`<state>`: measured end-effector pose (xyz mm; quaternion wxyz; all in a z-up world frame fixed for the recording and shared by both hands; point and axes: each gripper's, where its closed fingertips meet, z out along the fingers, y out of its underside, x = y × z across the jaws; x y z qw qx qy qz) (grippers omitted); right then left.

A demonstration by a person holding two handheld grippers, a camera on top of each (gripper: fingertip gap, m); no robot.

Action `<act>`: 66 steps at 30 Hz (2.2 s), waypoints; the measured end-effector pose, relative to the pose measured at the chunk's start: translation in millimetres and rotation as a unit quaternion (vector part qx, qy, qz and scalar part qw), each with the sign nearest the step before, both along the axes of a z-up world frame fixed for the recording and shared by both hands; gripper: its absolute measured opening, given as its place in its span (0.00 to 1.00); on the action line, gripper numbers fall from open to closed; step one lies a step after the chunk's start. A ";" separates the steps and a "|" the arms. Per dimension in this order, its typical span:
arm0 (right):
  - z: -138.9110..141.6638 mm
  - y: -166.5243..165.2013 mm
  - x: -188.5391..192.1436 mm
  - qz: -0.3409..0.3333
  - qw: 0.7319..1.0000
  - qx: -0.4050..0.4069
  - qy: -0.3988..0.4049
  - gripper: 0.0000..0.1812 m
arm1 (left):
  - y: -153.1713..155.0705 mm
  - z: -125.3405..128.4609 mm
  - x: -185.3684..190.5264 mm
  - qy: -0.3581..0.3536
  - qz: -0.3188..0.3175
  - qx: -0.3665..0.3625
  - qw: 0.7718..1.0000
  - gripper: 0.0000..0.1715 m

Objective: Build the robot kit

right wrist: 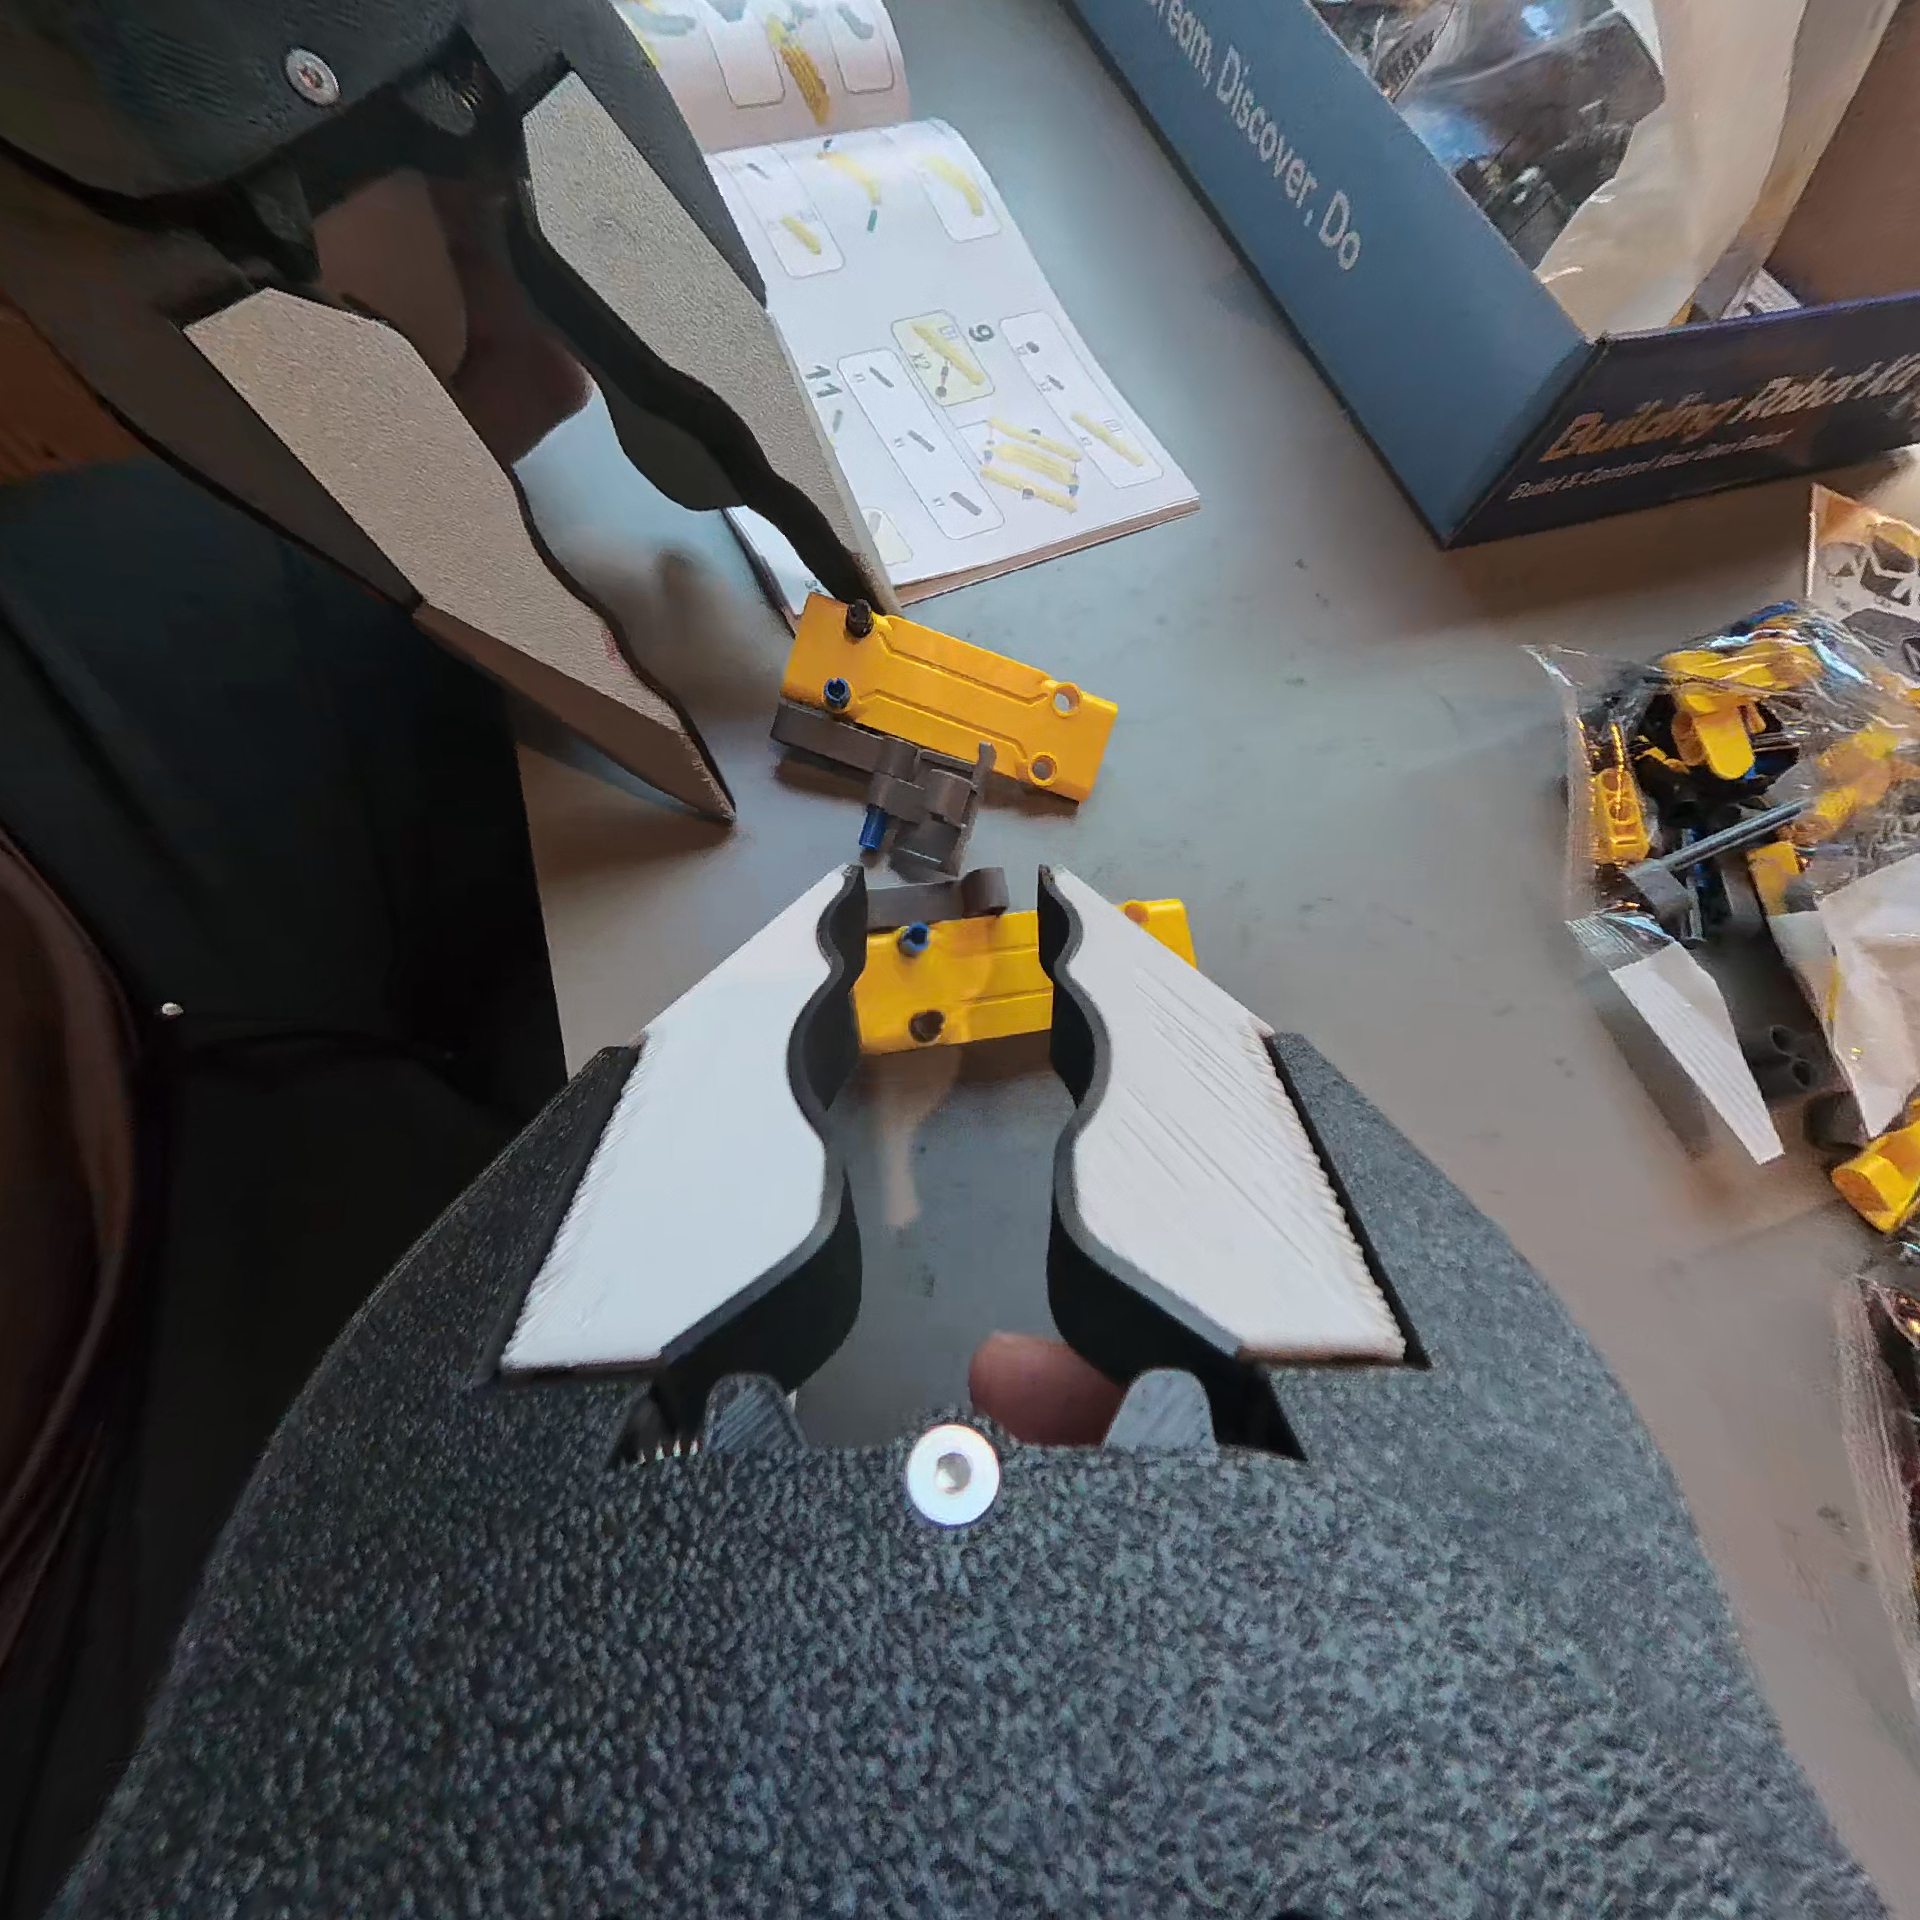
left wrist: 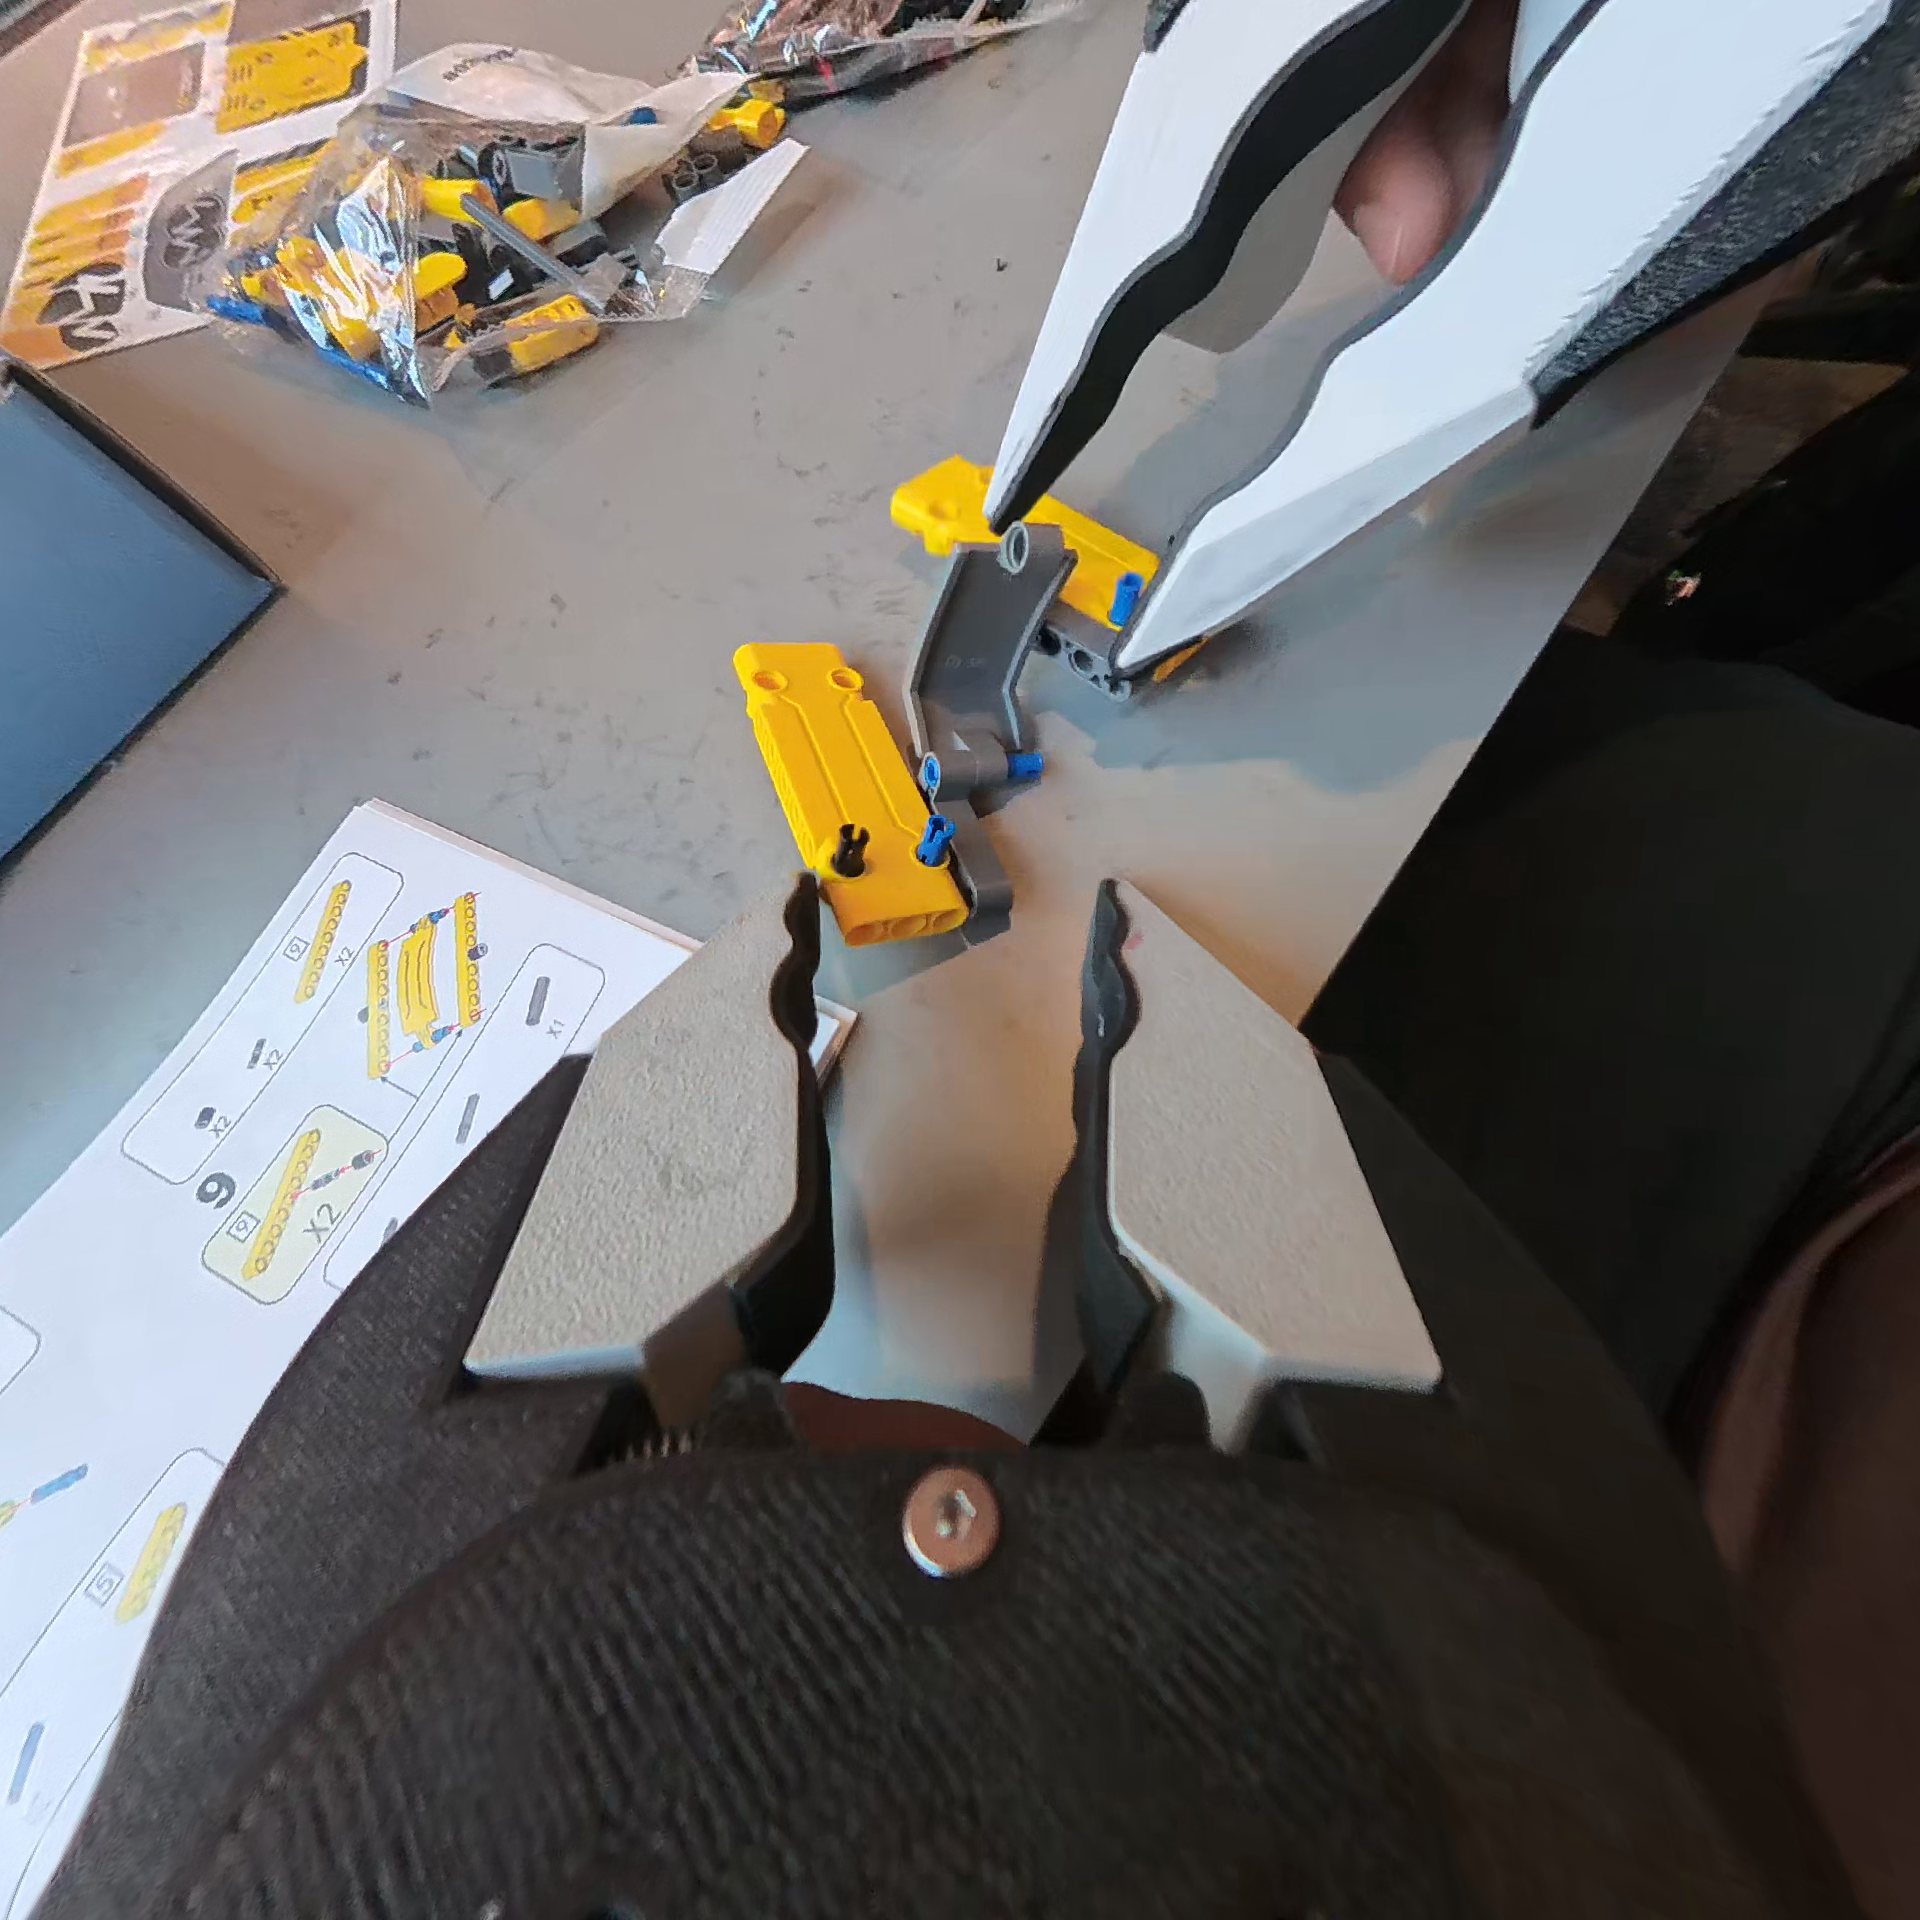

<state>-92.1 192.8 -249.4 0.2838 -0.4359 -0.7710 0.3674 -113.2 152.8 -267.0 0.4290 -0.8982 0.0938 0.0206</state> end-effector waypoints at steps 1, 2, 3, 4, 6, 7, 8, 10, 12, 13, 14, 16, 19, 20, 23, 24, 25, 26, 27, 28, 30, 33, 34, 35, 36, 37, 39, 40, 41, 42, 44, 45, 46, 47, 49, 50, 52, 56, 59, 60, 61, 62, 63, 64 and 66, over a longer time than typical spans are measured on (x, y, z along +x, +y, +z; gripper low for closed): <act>0.5 -0.1 0.3 0.001 1.000 -0.001 0.001 0.18 | -1.2 0.2 -1.5 0.002 0.001 0.000 1.000 0.30; 0.8 0.2 0.5 0.001 1.000 -0.001 0.002 0.18 | -2.2 0.8 -3.6 0.003 0.002 0.002 1.000 0.31; 0.7 0.7 1.0 0.001 1.000 0.000 0.002 0.17 | -3.1 2.0 -4.6 0.002 -0.002 0.006 1.000 0.33; 0.1 0.7 1.4 0.003 1.000 0.001 0.001 0.17 | -3.8 3.6 -6.8 0.000 -0.001 0.010 1.000 0.33; 0.1 0.2 1.7 0.005 1.000 -0.004 -0.001 0.17 | -4.1 6.7 -11.6 -0.014 0.007 0.015 1.000 0.37; 0.8 -0.2 1.9 0.006 1.000 -0.010 -0.001 0.17 | -3.9 8.6 -12.3 -0.024 0.006 0.017 1.000 0.40; 2.2 -0.6 2.2 0.008 1.000 -0.021 -0.002 0.17 | -3.6 10.8 -13.0 -0.032 0.005 0.021 0.999 0.41; 6.2 -0.1 2.7 0.009 0.999 -0.047 -0.001 0.12 | -3.5 13.2 -14.2 -0.038 0.002 0.030 0.999 0.41; 9.0 0.4 3.2 0.011 0.998 -0.066 -0.001 0.09 | -4.2 12.0 -12.4 -0.039 -0.007 0.030 0.999 0.41; 9.4 0.8 3.0 0.010 0.997 -0.070 -0.001 0.10 | -4.5 11.7 -10.8 -0.037 -0.014 0.031 0.999 0.41; 9.3 0.8 3.1 0.010 0.997 -0.073 -0.003 0.10 | -5.0 11.8 -9.1 -0.036 -0.021 0.032 0.999 0.42; 8.8 1.5 2.4 0.008 0.997 -0.073 -0.004 0.11 | -5.8 13.6 -7.0 -0.041 -0.030 0.036 0.998 0.41; 8.9 1.7 2.3 0.007 0.997 -0.074 -0.004 0.10 | -7.8 24.5 -13.3 -0.030 -0.031 0.050 0.998 0.37; 9.4 1.7 2.5 0.007 0.997 -0.075 -0.003 0.10 | -9.0 30.2 -17.8 -0.017 -0.032 0.053 0.998 0.36; 10.4 2.5 2.2 0.007 0.996 -0.088 -0.006 0.10 | -9.7 48.0 -28.5 -0.003 -0.045 0.052 0.998 0.33; 10.6 3.0 2.0 0.006 0.996 -0.094 -0.008 0.10 | -8.7 50.6 -28.8 -0.005 -0.061 0.043 0.997 0.33; 10.6 3.1 1.8 0.007 0.995 -0.098 -0.010 0.11 | -5.9 52.6 -29.7 -0.002 -0.076 0.038 0.996 0.33; 10.9 3.3 1.8 0.007 0.995 -0.102 -0.011 0.11 | -1.7 54.1 -30.5 0.005 -0.094 0.036 0.995 0.33; 11.1 3.4 1.7 0.006 0.995 -0.103 -0.011 0.11 | 2.7 54.8 -29.9 0.012 -0.119 0.036 0.992 0.33; 11.2 3.6 1.7 0.006 0.995 -0.103 -0.010 0.12 | 7.0 54.6 -29.4 0.013 -0.143 0.032 0.989 0.32; 11.5 3.3 2.1 0.007 0.995 -0.100 -0.008 0.13 | 12.7 54.2 -21.5 -0.001 -0.205 0.018 0.979 0.32; 12.6 2.7 3.5 0.011 0.994 -0.105 -0.008 0.13 | 24.7 60.5 -14.8 0.002 -0.265 0.014 0.964 0.29; 12.5 2.5 4.0 0.013 0.994 -0.107 -0.009 0.13 | 28.6 61.3 -11.1 0.003 -0.283 0.005 0.959 0.28; 12.3 2.2 4.5 0.015 0.994 -0.109 -0.011 0.13 | 32.7 61.6 -6.2 0.006 -0.302 -0.002 0.953 0.28; 11.8 1.7 5.2 0.018 0.994 -0.109 -0.014 0.13 | 35.4 59.0 -0.9 0.011 -0.323 -0.014 0.946 0.26; 10.9 1.6 6.0 0.021 0.994 -0.108 -0.016 0.13 | 37.2 52.8 2.9 0.020 -0.343 -0.032 0.939 0.25; 8.9 4.0 7.0 0.019 0.995 -0.099 -0.019 0.13 | 41.5 34.3 3.2 0.053 -0.365 -0.076 0.926 0.26; 8.4 5.6 7.4 0.017 0.995 -0.096 -0.019 0.13 | 42.1 25.8 4.1 0.062 -0.376 -0.094 0.920 0.26; 8.0 6.9 7.8 0.016 0.995 -0.095 -0.019 0.13 | 42.6 18.4 5.4 0.067 -0.384 -0.106 0.915 0.25; 7.6 7.9 8.3 0.015 0.995 -0.095 -0.021 0.14 | 43.4 11.7 5.8 0.072 -0.388 -0.115 0.912 0.24; 7.1 8.1 8.9 0.016 0.995 -0.097 -0.023 0.16 | 44.6 2.2 7.4 0.072 -0.391 -0.121 0.910 0.19; 6.8 8.0 9.0 0.016 0.995 -0.096 -0.024 0.16 | 45.6 0.8 8.9 0.067 -0.389 -0.115 0.912 0.18; 6.2 7.4 8.8 0.017 0.995 -0.093 -0.025 0.16 | 46.0 -1.9 8.3 0.069 -0.385 -0.112 0.913 0.15; 5.5 6.9 8.3 0.018 0.995 -0.090 -0.025 0.16 | 45.2 -2.4 9.3 0.066 -0.385 -0.104 0.915 0.09; 5.3 6.9 6.5 0.016 0.996 -0.085 -0.024 0.10 | 48.4 0.2 7.6 0.071 -0.364 -0.071 0.926 0.02; 5.7 6.4 6.4 0.018 0.996 -0.086 -0.023 0.10 | 48.6 1.5 5.6 0.077 -0.351 -0.059 0.931 0.02; 7.0 6.9 6.3 0.018 0.995 -0.094 -0.024 0.10 | 46.5 5.8 4.5 0.084 -0.331 -0.030 0.939 0.03; 7.7 11.5 0.5 0.011 0.995 -0.095 -0.023 0.10 | 38.0 13.9 1.8 0.063 -0.301 -0.003 0.952 0.10; 3.7 8.6 -4.6 0.013 0.995 -0.088 -0.032 0.10 | 33.2 10.0 -5.0 0.067 -0.289 -0.011 0.955 0.13; 3.0 8.6 -6.6 0.011 0.996 -0.082 -0.031 0.10 | 32.1 8.7 -6.0 0.067 -0.290 -0.018 0.954 0.14; 2.4 7.9 -7.5 0.011 0.996 -0.080 -0.031 0.10 | 31.7 7.6 -6.4 0.066 -0.292 -0.025 0.954 0.14; 1.1 7.3 -7.7 0.012 0.996 -0.078 -0.035 0.10 | 31.9 6.6 -6.5 0.065 -0.292 -0.035 0.954 0.15; -0.2 7.2 -7.9 0.011 0.996 -0.075 -0.038 0.10 | 32.0 5.0 -7.3 0.067 -0.291 -0.046 0.953 0.15; -0.8 7.2 -8.0 0.011 0.996 -0.074 -0.039 0.10 | 31.4 4.4 -7.8 0.073 -0.293 -0.054 0.952 0.14; -1.2 6.7 -7.7 0.011 0.997 -0.070 -0.039 0.10 | 30.0 5.6 -9.9 0.090 -0.295 -0.055 0.950 0.15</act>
